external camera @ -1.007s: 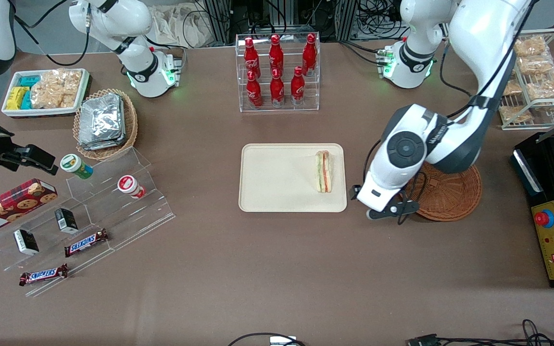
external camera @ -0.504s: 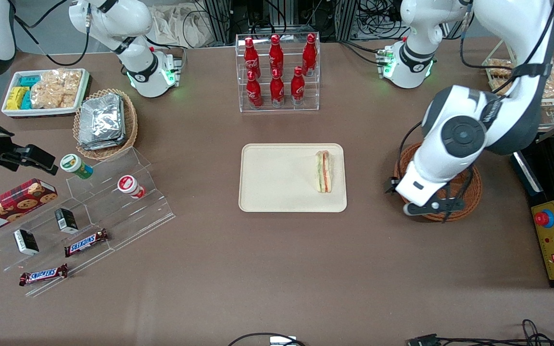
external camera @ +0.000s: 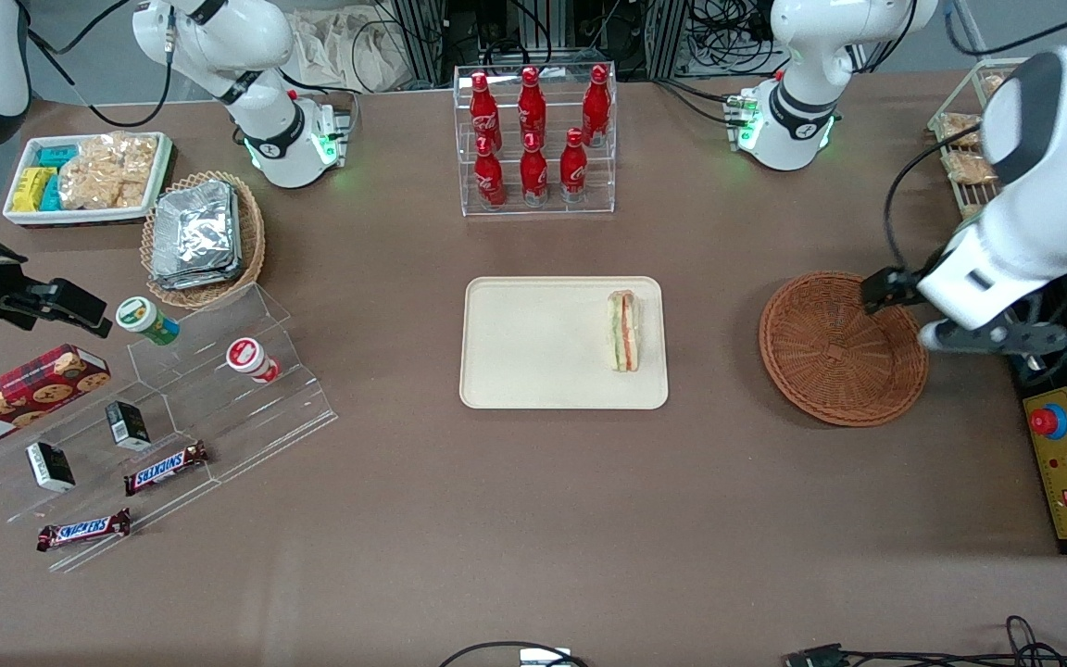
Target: Place sandwich from basket to tray
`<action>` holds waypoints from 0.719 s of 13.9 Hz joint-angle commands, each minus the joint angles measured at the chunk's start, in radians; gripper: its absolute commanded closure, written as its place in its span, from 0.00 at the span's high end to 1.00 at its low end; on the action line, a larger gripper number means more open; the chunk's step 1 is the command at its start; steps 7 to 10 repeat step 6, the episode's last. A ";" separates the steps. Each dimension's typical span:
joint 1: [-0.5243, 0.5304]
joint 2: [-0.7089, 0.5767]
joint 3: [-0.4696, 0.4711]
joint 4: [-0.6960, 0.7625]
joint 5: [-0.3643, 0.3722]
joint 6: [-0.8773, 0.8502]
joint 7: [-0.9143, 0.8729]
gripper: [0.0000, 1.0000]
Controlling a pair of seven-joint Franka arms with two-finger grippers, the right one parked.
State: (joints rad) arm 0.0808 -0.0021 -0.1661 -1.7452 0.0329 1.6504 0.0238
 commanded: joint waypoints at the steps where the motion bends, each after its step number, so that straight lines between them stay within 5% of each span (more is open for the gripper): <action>1: -0.021 -0.024 0.026 0.062 -0.016 -0.079 0.073 1.00; 10: -0.023 -0.035 0.025 0.110 -0.007 -0.115 0.074 1.00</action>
